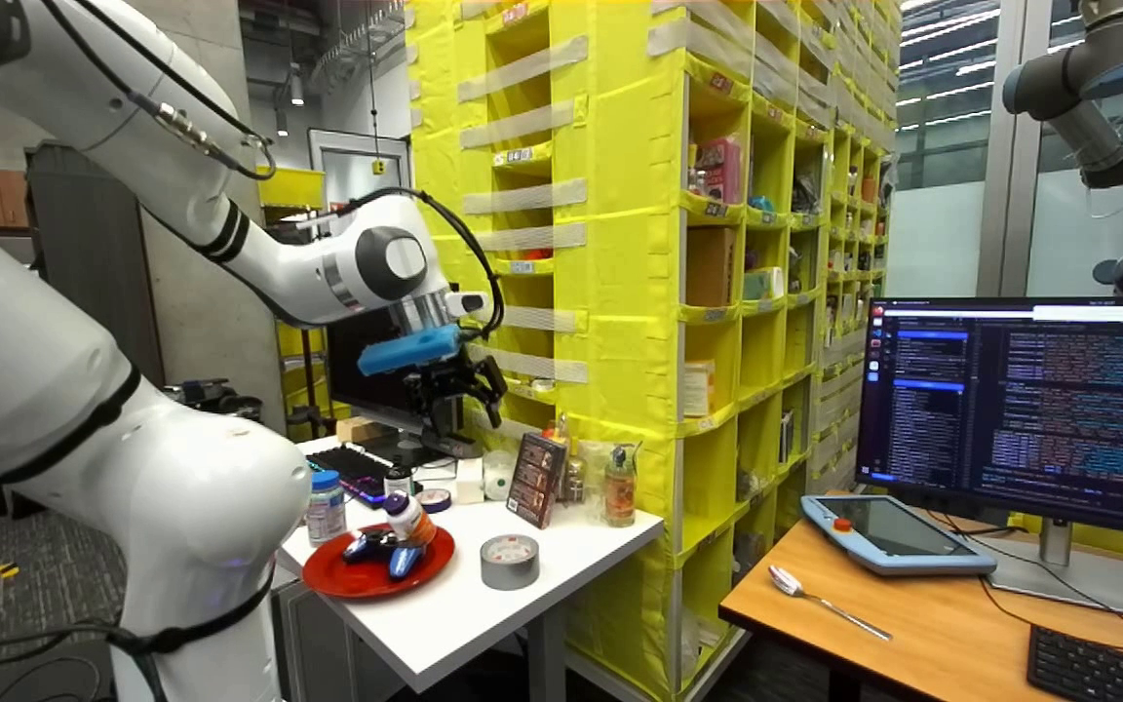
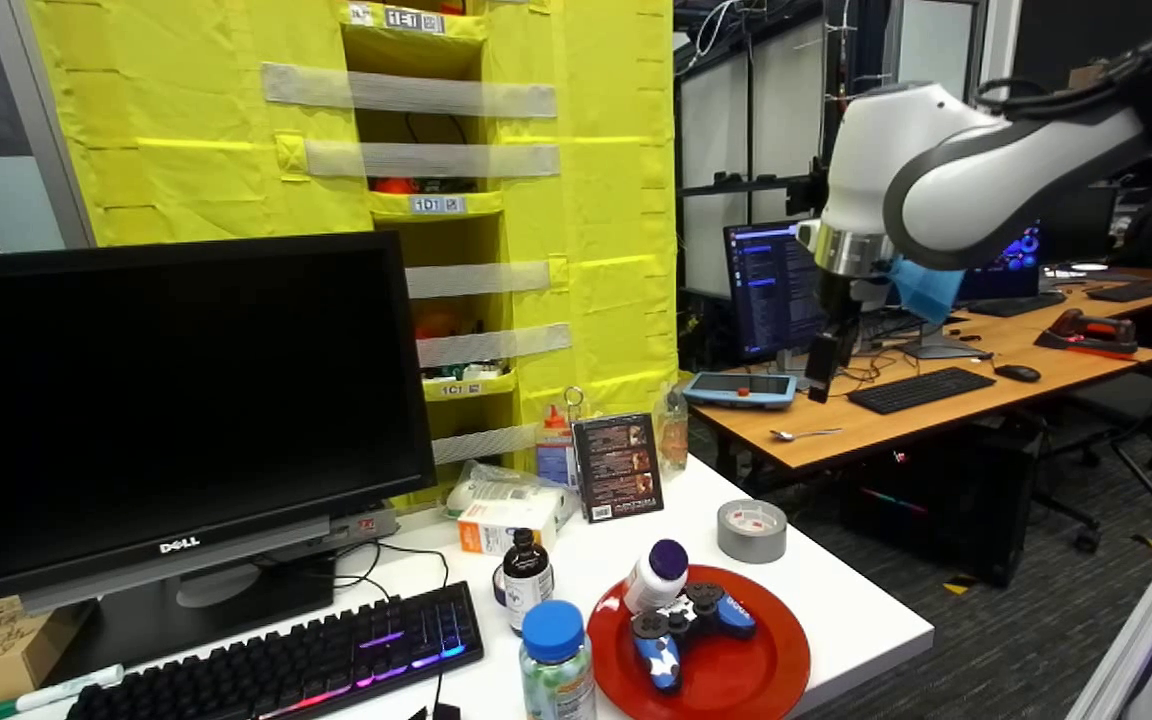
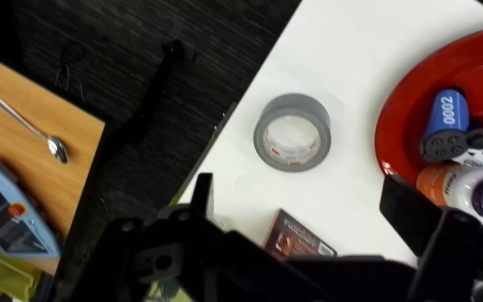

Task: Move the grey tape slightly to the left

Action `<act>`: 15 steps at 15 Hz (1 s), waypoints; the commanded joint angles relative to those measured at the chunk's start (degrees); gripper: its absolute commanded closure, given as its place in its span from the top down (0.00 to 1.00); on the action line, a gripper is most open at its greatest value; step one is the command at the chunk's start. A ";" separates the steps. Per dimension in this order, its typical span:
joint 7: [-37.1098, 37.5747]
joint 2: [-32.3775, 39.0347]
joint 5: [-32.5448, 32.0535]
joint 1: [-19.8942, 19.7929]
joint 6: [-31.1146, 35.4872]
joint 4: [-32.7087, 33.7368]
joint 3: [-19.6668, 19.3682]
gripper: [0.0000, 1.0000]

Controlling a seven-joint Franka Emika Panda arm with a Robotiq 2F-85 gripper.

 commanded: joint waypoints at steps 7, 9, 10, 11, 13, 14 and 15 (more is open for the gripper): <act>-3.02 -25.20 1.26 11.85 -6.33 10.78 3.32 1.00; -3.94 -28.29 2.51 14.49 -7.83 14.83 4.11 1.00; -4.09 -28.34 3.46 15.51 -8.84 16.67 4.71 1.00; -4.23 -27.78 4.22 16.05 -9.11 17.67 5.40 1.00; -4.11 -26.09 5.52 16.76 -8.95 19.06 6.82 1.00; -4.29 -24.86 5.68 16.81 -8.68 19.63 7.46 1.00; -4.37 -24.00 5.92 16.97 -8.40 19.95 8.05 1.00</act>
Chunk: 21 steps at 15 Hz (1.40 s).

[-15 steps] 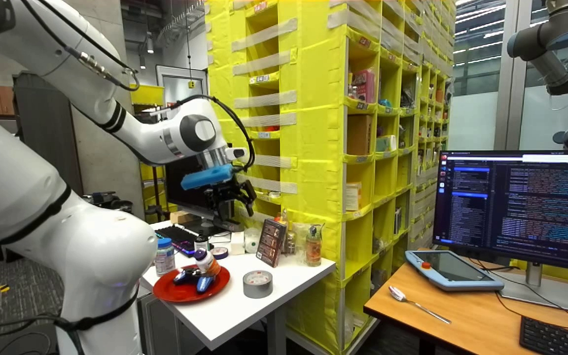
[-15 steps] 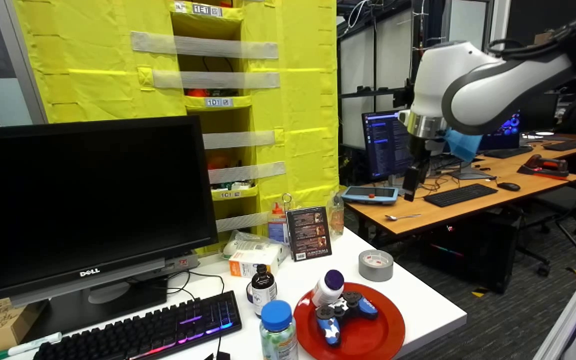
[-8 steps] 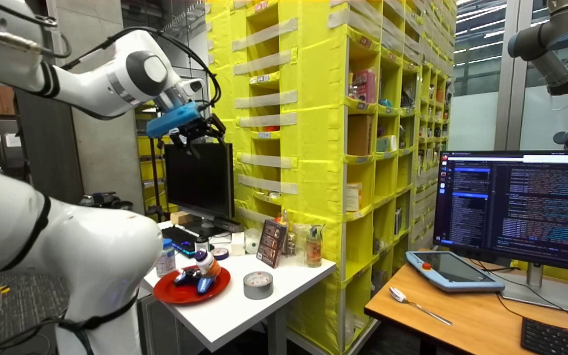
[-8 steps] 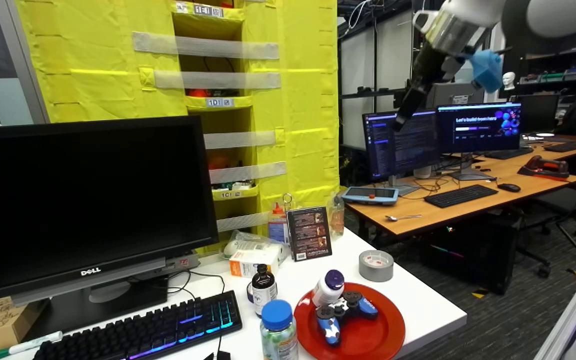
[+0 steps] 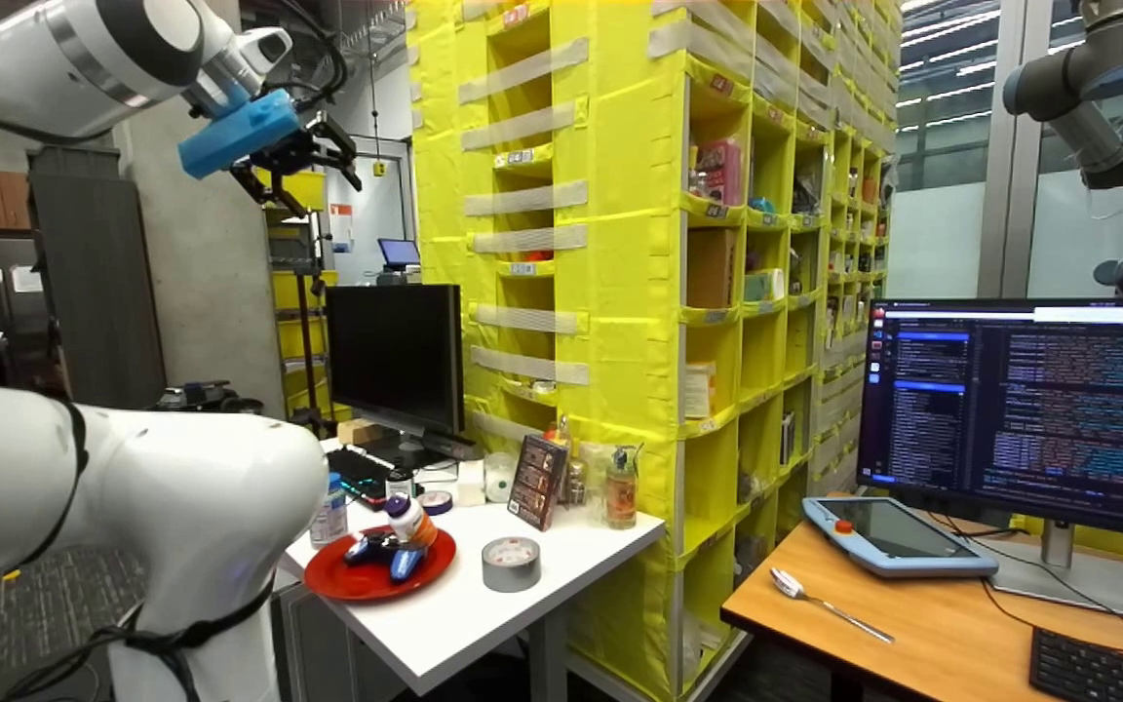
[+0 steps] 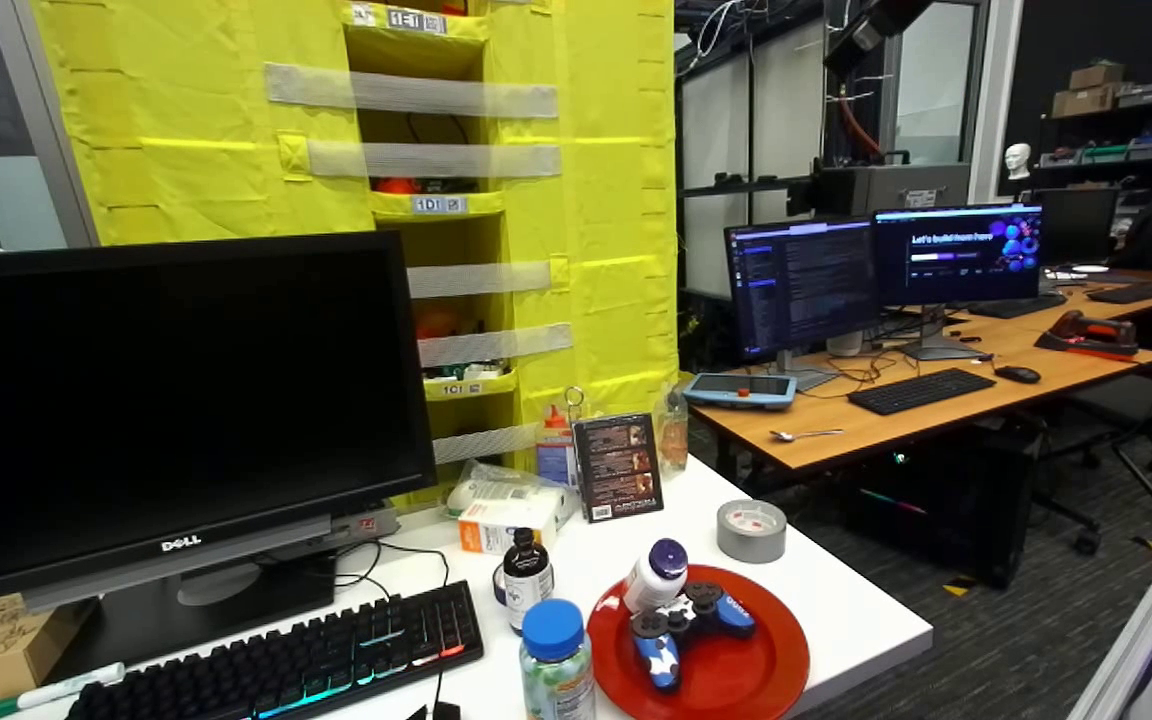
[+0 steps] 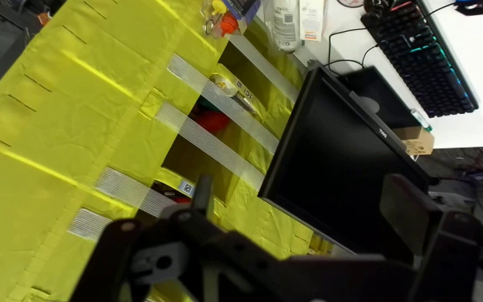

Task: Move the grey tape slightly to the left

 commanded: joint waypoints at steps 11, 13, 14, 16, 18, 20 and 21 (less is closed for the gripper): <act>0.01 21.34 -1.20 -4.19 3.92 2.27 3.67 1.00; 1.01 24.22 -2.05 -6.58 4.96 0.73 2.52 1.00; 1.72 25.42 -2.23 -7.74 5.26 0.13 1.86 1.00; 2.93 27.48 -1.78 -9.65 5.70 -1.30 0.31 1.00; 3.74 29.28 -0.70 -10.55 6.03 -2.61 -1.28 1.00; 4.47 30.95 0.56 -10.55 6.72 -3.94 -2.54 1.00; 5.01 31.71 1.41 -10.29 7.20 -4.63 -2.93 1.00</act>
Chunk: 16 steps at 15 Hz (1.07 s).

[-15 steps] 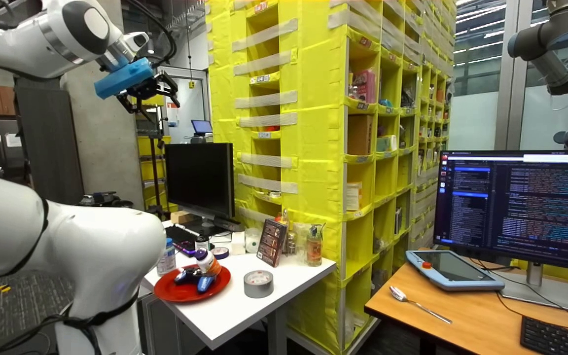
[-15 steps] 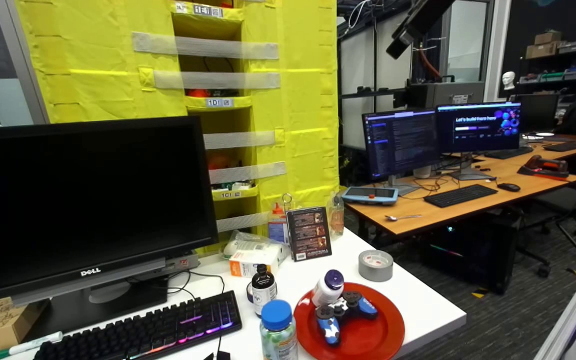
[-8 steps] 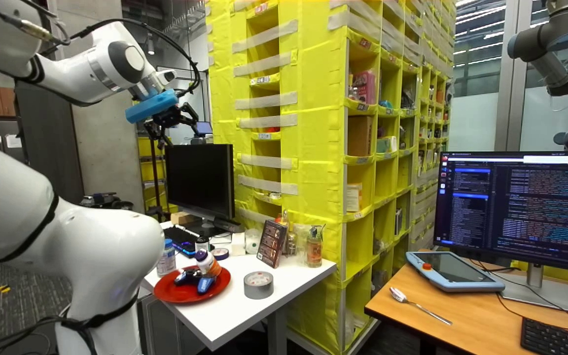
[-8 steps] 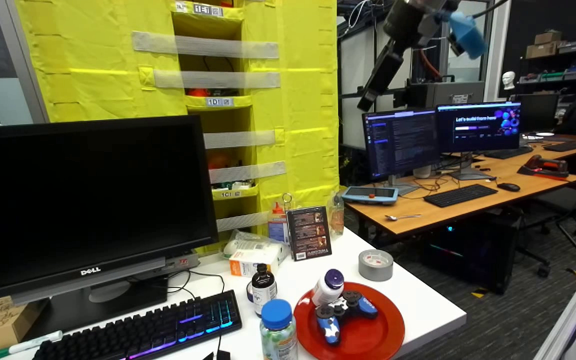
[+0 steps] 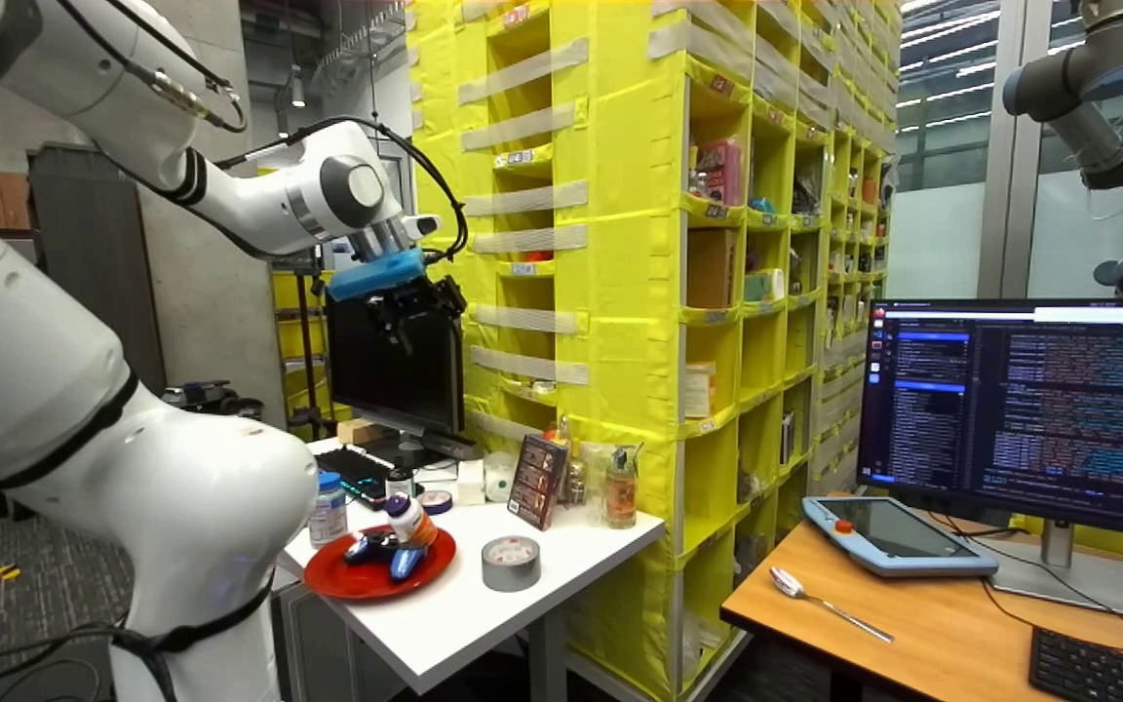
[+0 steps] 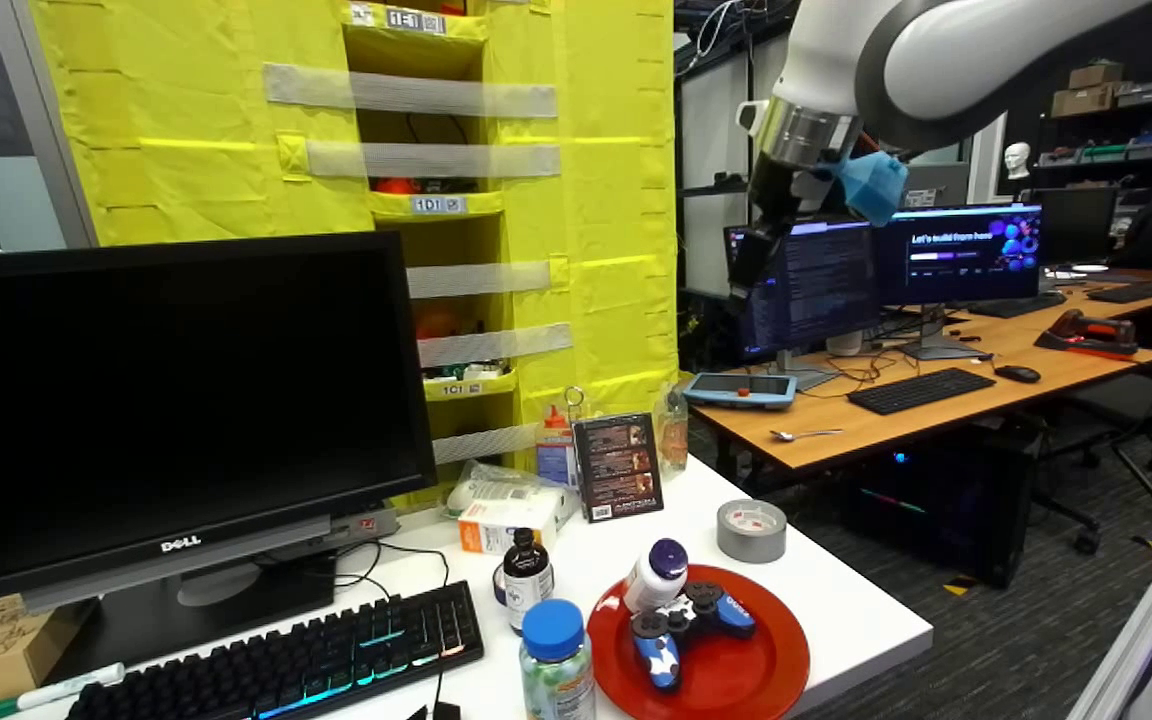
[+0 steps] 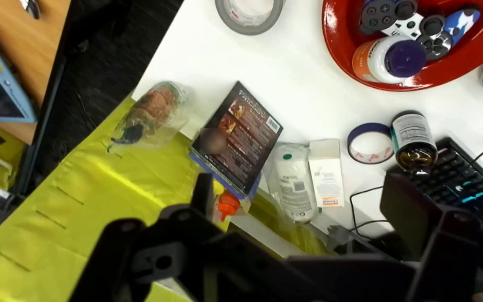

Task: Move the grey tape slightly to the left

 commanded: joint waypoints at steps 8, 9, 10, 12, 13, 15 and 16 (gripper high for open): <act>3.90 6.21 5.43 0.85 4.22 -2.92 -1.06 1.00; 3.96 5.99 5.18 0.69 3.76 -2.97 -1.10 1.00; 4.03 6.06 5.18 0.56 3.81 -2.86 -1.21 1.00; 3.88 6.11 5.15 0.49 3.46 -2.66 -1.26 1.00; 3.26 6.21 5.16 0.79 2.98 -2.48 -1.35 1.00; 3.40 5.61 5.22 0.88 3.58 -3.38 -1.28 1.00; 3.40 5.61 5.22 0.88 3.57 -3.38 -1.28 1.00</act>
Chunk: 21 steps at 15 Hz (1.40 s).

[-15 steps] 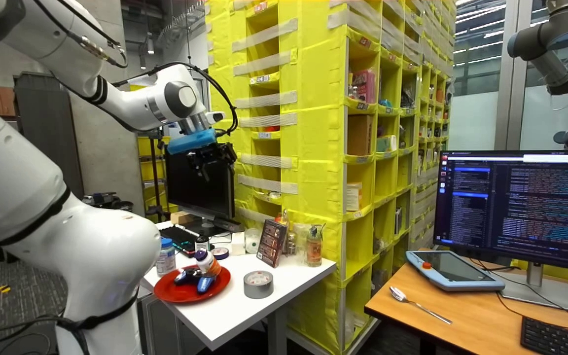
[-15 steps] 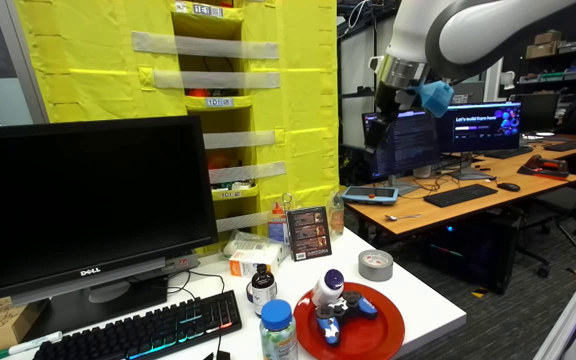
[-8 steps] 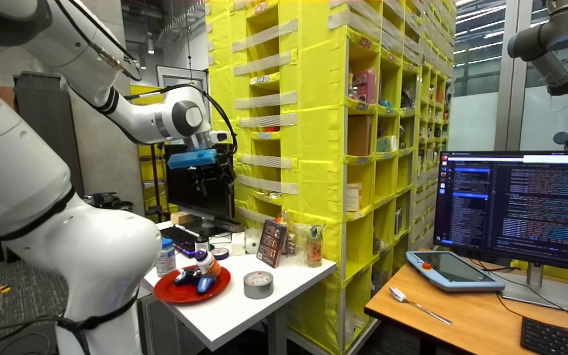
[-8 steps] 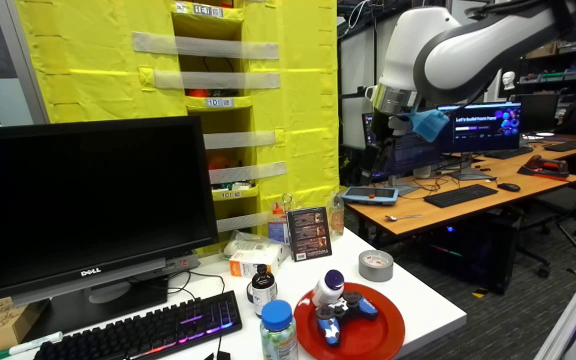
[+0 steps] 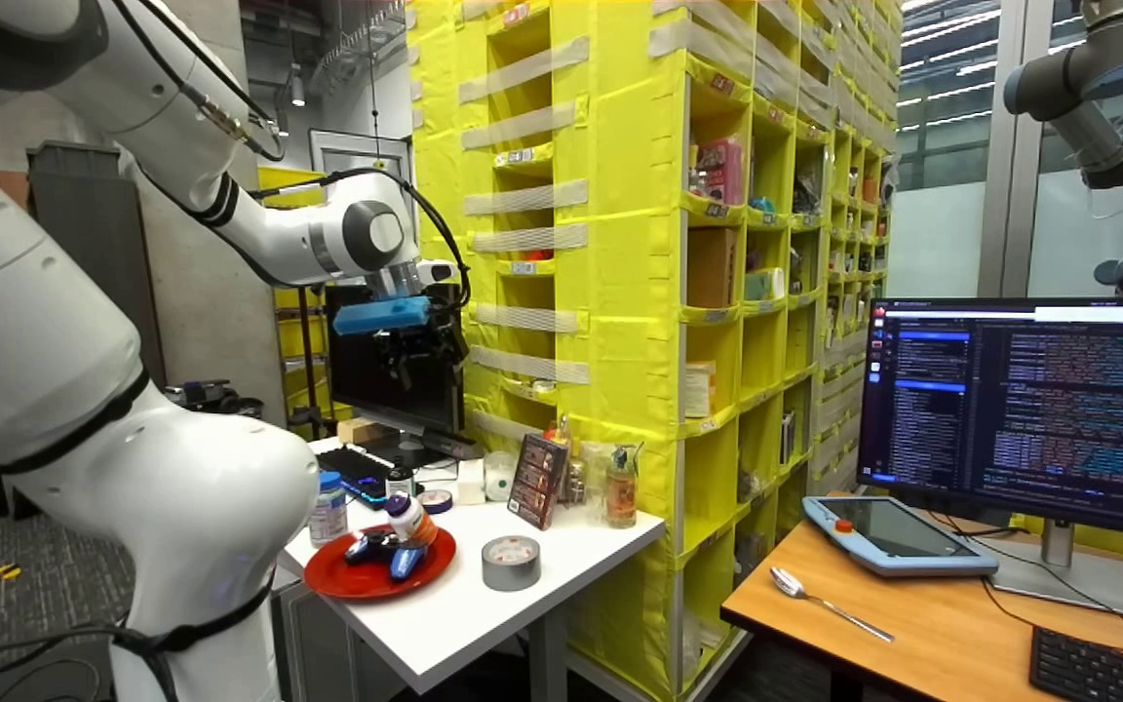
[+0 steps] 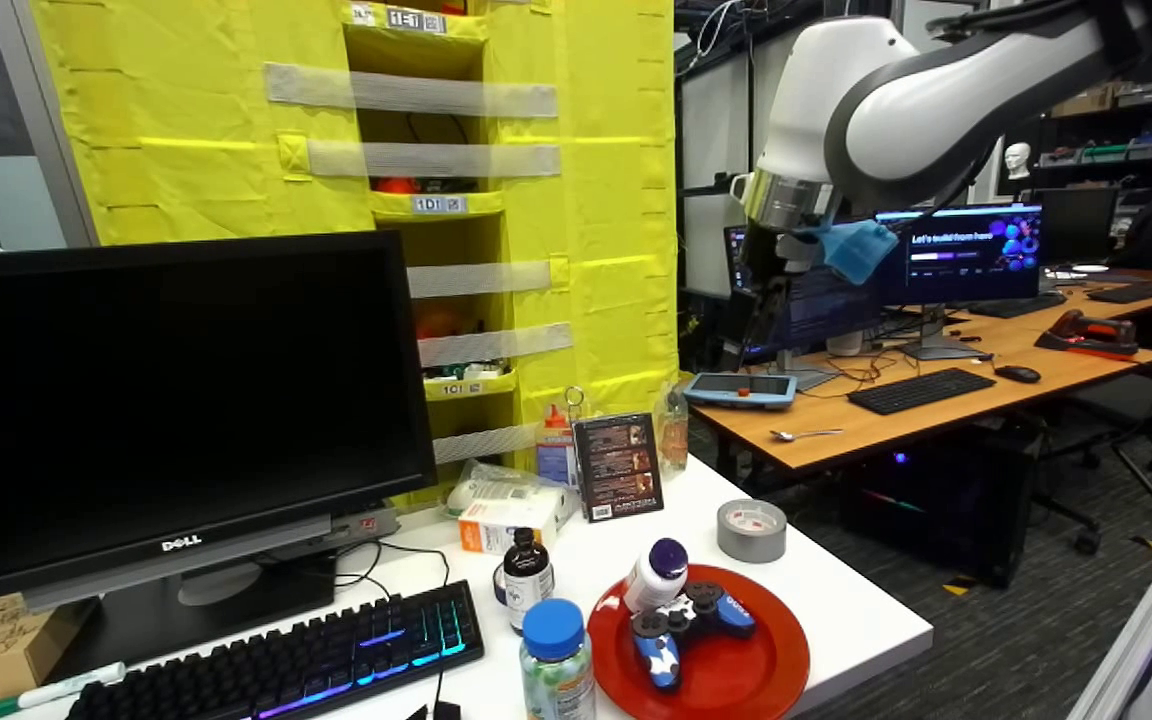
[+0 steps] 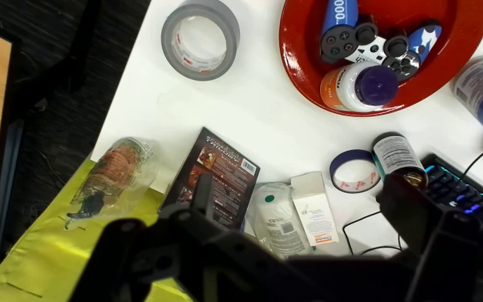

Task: Move the grey tape slightly to the left

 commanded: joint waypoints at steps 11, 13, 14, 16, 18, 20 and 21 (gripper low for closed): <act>0.98 2.78 -0.98 -0.09 -0.47 1.41 0.88 1.00; 2.09 7.58 -2.21 -0.95 -0.61 3.12 2.05 1.00; 2.56 10.01 -2.76 -1.24 -0.70 3.76 2.43 1.00; 3.48 14.04 -3.90 -1.61 -0.76 4.72 2.71 1.00; 3.59 17.20 -4.36 -1.75 -0.52 5.38 2.06 0.74; 3.93 19.97 -4.69 -2.25 -0.69 6.04 1.43 0.61; 4.02 21.14 -4.80 -2.57 -0.58 6.32 1.03 0.54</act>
